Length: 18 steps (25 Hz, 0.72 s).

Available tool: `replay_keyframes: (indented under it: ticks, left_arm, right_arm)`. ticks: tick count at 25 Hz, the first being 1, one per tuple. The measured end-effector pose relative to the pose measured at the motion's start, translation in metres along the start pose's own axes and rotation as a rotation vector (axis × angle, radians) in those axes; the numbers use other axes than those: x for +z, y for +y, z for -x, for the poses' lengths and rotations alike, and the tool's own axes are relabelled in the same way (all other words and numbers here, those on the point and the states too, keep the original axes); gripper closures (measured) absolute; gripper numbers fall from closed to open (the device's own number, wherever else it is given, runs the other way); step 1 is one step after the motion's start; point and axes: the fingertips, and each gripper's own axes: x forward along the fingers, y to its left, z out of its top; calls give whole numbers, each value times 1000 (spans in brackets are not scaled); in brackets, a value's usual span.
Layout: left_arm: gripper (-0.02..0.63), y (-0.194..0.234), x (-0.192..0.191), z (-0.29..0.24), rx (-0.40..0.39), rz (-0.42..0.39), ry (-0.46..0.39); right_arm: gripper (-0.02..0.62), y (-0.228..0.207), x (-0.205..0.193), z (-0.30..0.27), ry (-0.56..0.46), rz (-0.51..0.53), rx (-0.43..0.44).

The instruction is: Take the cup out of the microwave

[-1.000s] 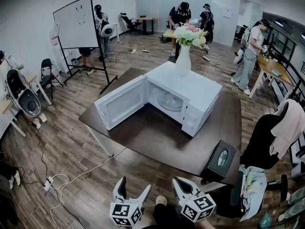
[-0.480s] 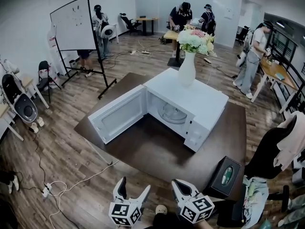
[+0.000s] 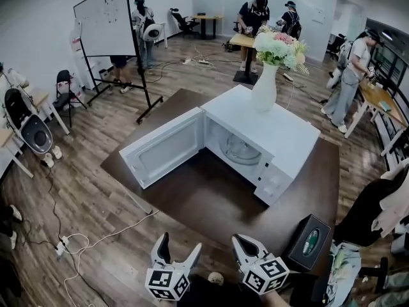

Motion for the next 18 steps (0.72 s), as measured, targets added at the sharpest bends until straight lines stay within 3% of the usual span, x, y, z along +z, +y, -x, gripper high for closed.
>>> replay_keyframes:
  ticks: [10,18]
  left_arm:
    - [170,-19,-5,-21,-60,-20,44]
    - [169,-19,7,-69,-143,-45,77]
  right_arm:
    - [600,-13,0,4,-2,-41,-29]
    - [600,-41,13,-15,-18,-67,-96]
